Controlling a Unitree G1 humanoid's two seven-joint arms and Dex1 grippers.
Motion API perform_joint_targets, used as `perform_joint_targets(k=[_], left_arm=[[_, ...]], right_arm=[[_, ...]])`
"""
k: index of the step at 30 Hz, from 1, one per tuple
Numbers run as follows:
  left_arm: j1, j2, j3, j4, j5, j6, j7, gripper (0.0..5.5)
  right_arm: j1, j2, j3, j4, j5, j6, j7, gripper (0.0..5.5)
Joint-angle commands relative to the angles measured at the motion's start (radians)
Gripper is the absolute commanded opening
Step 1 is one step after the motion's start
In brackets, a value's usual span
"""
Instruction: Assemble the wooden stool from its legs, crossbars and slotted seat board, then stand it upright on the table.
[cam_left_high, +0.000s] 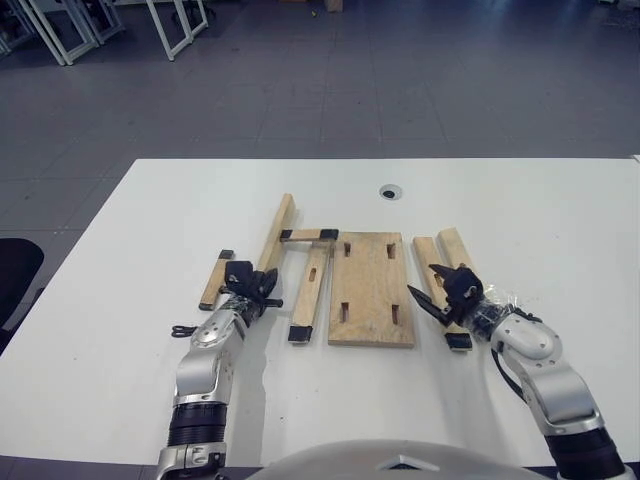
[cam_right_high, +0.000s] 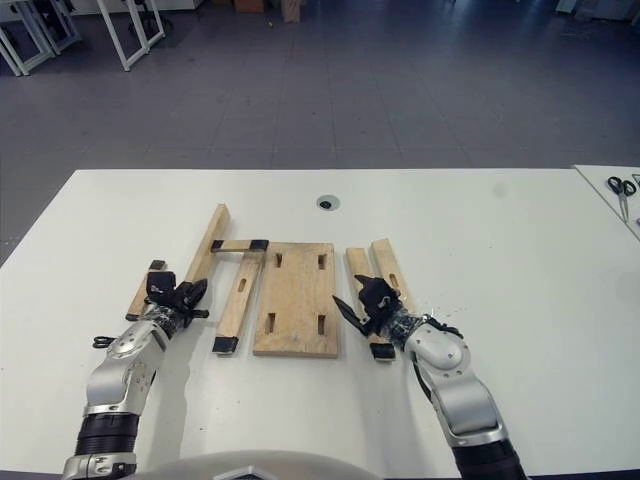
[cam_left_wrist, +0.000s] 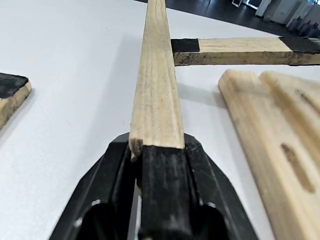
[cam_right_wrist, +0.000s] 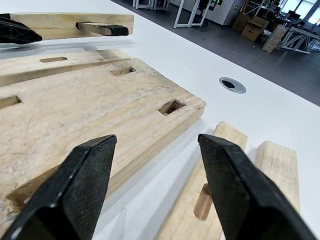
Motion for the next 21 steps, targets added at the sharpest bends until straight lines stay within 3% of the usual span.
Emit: perform_joint_targets(k=[1, 3, 5, 7, 9, 12, 15, 21], left_arm=[[-0.098, -0.047, 0.134, -0.09, -0.223, 0.069, 0.015, 1.04], [-0.143, -0.091, 0.211, -0.166, -0.487, 0.2, 0.064, 1.04], [-0.166, -0.127, 0.226, -0.263, -0.888, 0.336, 0.178, 1.04], [-0.16, -0.134, 0.162, -0.349, -1.297, 0.363, 0.325, 1.04], [-0.151, -0.128, 0.098, -0.4, -1.555, 0.341, 0.414, 1.04], [-0.142, -0.233, 0.087, -0.45, -1.632, 0.356, 0.415, 1.04], [-0.108, -0.375, 0.057, -0.491, -1.632, 0.371, 0.404, 1.04], [-0.007, -0.413, -0.096, -0.568, -1.632, 0.385, 0.353, 1.04]], right_arm=[[-0.042, 0.057, -0.076, -0.04, 0.144, 0.105, -0.004, 3.0], [-0.078, 0.098, -0.128, -0.073, 0.3, 0.245, -0.007, 3.24], [-0.138, 0.131, -0.19, -0.1, 0.511, 0.41, -0.011, 3.64], [-0.209, 0.13, -0.248, -0.079, 0.752, 0.568, 0.016, 3.94], [-0.268, 0.117, -0.3, -0.006, 0.907, 0.655, 0.039, 4.34], [-0.344, 0.105, -0.373, 0.122, 1.118, 0.725, 0.046, 4.97], [-0.381, 0.081, -0.416, 0.247, 1.257, 0.794, 0.098, 5.08], [-0.476, 0.059, -0.41, 0.339, 1.434, 0.926, 0.16, 5.08]])
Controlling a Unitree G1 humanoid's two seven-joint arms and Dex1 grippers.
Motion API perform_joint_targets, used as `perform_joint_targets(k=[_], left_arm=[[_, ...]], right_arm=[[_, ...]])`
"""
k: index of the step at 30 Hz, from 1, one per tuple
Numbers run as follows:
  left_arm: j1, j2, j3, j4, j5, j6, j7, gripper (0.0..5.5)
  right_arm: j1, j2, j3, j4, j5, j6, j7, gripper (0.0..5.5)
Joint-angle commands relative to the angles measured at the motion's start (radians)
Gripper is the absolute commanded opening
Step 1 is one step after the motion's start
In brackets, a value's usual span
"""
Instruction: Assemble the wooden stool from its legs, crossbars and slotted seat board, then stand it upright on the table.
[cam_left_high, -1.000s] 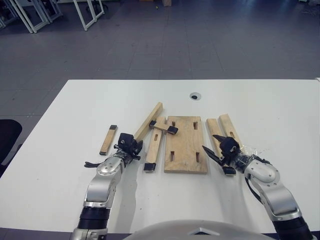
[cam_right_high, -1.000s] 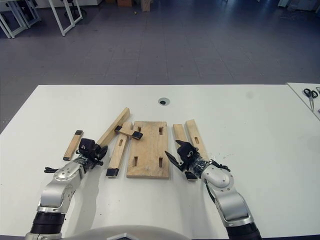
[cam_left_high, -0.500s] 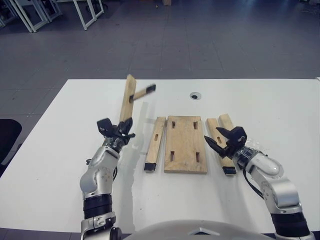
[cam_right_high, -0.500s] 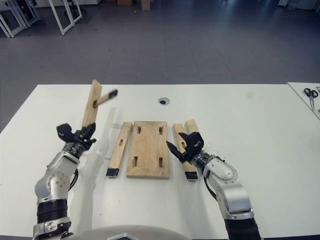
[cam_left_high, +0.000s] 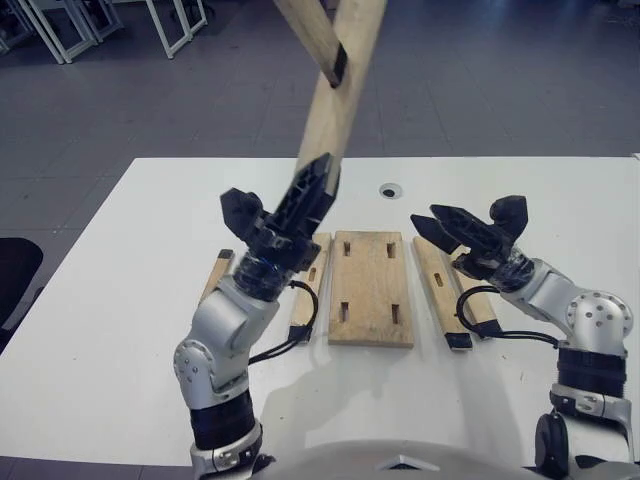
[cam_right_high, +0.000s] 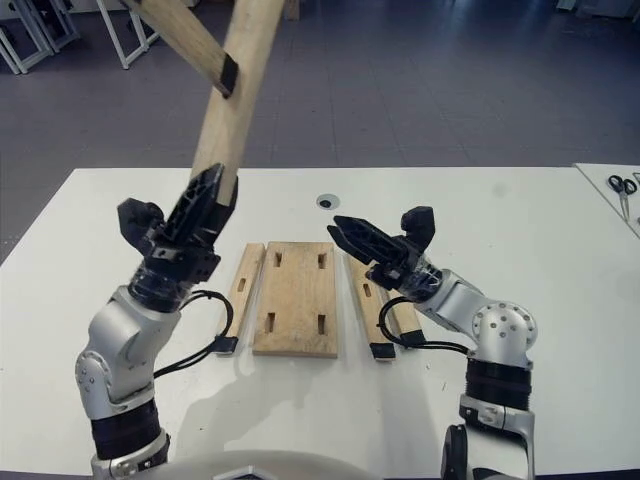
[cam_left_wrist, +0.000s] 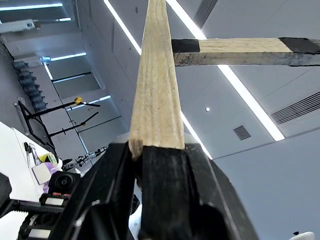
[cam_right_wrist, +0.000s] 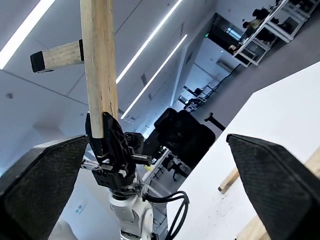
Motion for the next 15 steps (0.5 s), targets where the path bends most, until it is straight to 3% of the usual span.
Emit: perform_joint_targets(k=[1, 8, 12, 15], left_arm=[[0.058, -0.186, -0.105, -0.048, -0.012, -0.022, -0.01, 1.04], [0.162, -0.264, -0.383, -0.286, -0.012, -0.391, 0.333, 1.04], [0.076, -0.276, -0.55, -0.485, -0.012, -0.784, 0.656, 1.04], [0.019, -0.292, -0.591, -0.53, -0.012, -0.913, 0.772, 1.04]], right_arm=[[-0.097, -0.018, 0.015, 0.005, 0.099, 0.071, 0.033, 5.08], [-0.258, 0.031, 0.069, 0.022, 0.033, 0.019, 0.087, 5.08], [-0.302, 0.079, 0.1, 0.052, 0.005, -0.009, 0.118, 5.08], [-0.346, 0.116, 0.116, 0.114, -0.026, -0.039, 0.15, 5.08]])
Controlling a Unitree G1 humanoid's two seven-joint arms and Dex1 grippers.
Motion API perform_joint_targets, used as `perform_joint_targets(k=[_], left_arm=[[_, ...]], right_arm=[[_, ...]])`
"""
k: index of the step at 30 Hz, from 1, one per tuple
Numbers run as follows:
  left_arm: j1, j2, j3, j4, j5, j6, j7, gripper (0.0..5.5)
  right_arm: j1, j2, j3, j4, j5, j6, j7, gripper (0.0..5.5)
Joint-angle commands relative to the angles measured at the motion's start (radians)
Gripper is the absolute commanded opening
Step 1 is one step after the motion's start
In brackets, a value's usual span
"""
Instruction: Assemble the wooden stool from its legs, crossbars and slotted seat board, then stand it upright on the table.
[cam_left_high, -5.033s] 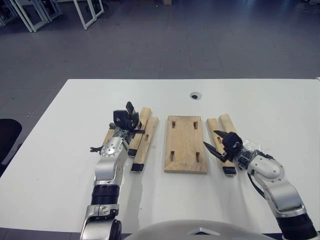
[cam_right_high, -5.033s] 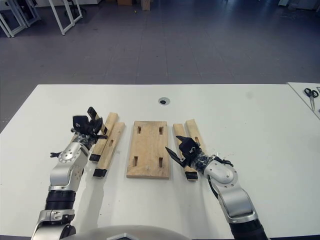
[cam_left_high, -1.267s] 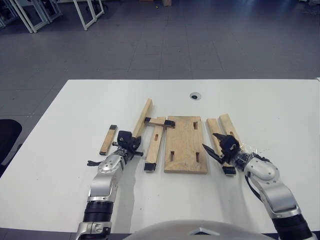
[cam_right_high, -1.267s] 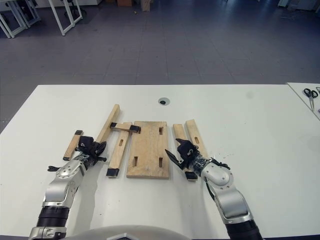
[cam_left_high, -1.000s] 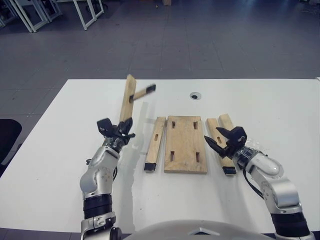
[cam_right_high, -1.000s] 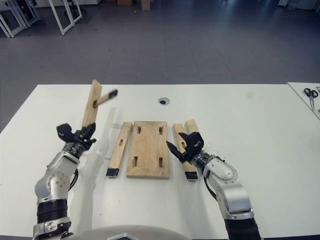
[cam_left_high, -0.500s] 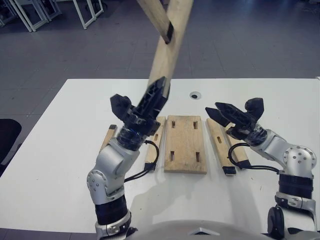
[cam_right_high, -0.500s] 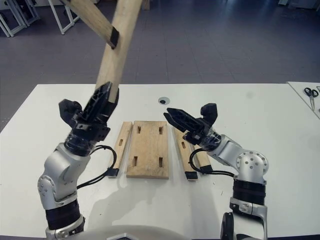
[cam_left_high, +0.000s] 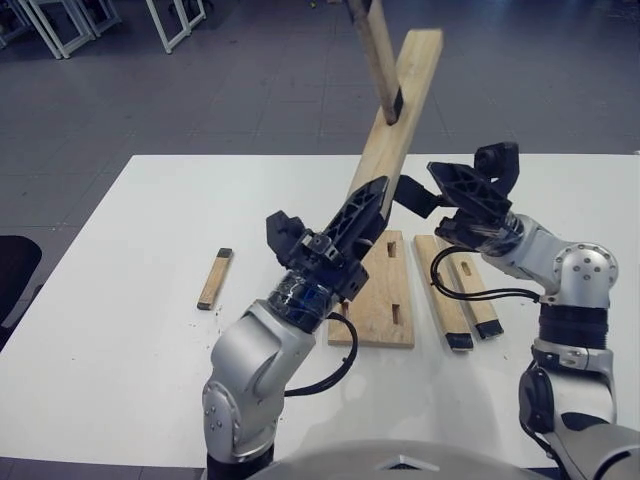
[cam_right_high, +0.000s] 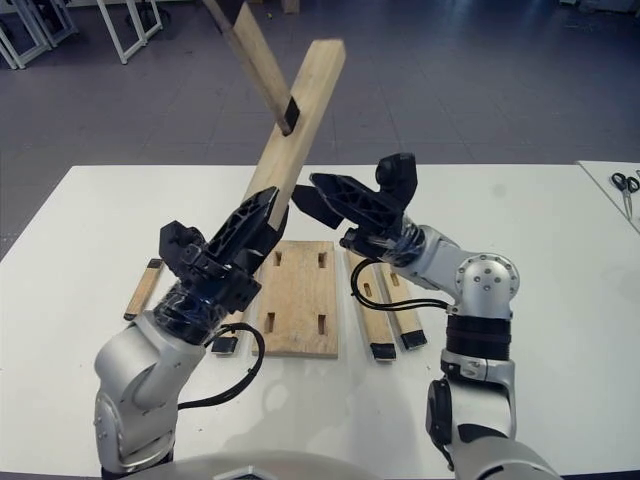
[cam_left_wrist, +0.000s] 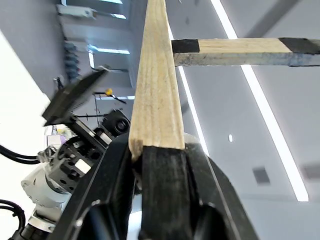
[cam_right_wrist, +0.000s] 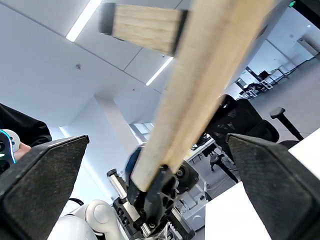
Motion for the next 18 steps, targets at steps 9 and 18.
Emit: perform_joint_targets(k=[9, 18], left_arm=[[-0.175, 0.173, 0.314, 0.458, -0.012, 0.558, -0.585, 1.04], [-0.244, 0.543, 0.51, 0.725, 0.086, 0.809, -0.828, 1.03]], right_arm=[[0.025, -0.02, 0.02, 0.084, -0.219, -0.055, -0.03, 5.08], [0.307, -0.11, -0.094, -0.143, -0.186, -0.014, -0.214, 5.08]])
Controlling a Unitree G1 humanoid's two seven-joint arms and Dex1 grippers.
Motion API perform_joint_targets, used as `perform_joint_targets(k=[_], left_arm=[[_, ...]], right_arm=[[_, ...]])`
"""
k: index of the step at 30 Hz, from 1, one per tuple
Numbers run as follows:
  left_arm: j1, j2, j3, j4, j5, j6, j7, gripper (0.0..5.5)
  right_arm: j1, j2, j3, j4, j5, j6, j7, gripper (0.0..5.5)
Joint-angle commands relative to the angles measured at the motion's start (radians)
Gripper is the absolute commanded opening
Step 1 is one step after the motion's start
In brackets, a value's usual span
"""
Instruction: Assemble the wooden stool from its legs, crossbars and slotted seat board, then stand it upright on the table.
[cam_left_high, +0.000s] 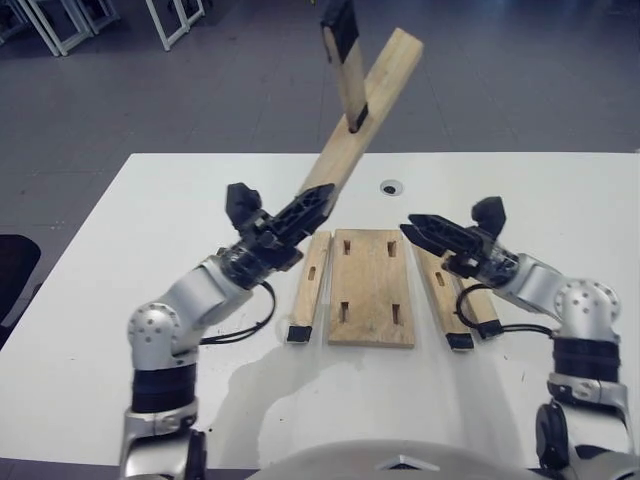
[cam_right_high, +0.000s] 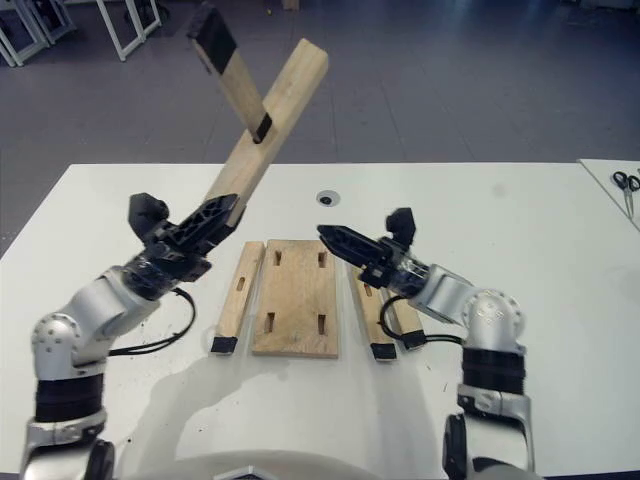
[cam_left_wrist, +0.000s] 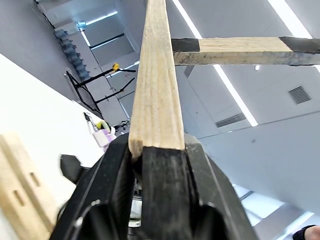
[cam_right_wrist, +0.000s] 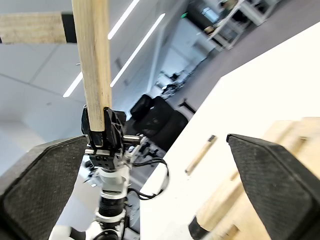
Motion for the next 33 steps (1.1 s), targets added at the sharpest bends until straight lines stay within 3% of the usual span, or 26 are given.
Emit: perform_joint_targets(k=[1, 7, 11, 17, 23, 33], left_arm=[[0.006, 0.076, 0.023, 0.019, 0.094, 0.037, -0.081, 1.03], [0.012, 0.127, -0.005, 0.059, 0.048, 0.151, -0.199, 1.03], [-0.005, 0.09, -0.007, 0.1, -0.017, 0.21, -0.23, 1.03], [-0.056, 0.029, -0.025, 0.2, -0.017, 0.377, -0.373, 1.03], [-0.114, 0.07, -0.109, 0.368, -0.017, 0.546, -0.52, 1.03], [-0.201, 0.113, -0.204, 0.462, -0.017, 0.613, -0.673, 1.03]], right_arm=[[0.067, -0.003, -0.031, -0.081, 0.017, 0.006, -0.074, 5.08], [0.078, 0.033, 0.003, -0.134, 0.03, 0.0, -0.112, 5.08], [0.038, 0.04, 0.029, -0.13, 0.048, 0.004, -0.085, 5.08], [-0.019, 0.021, 0.073, -0.112, 0.075, 0.015, 0.076, 5.08], [-0.072, -0.006, 0.139, -0.099, -0.009, -0.033, 0.256, 5.08], [-0.106, 0.066, 0.215, -0.143, -0.11, -0.176, 0.364, 5.08]])
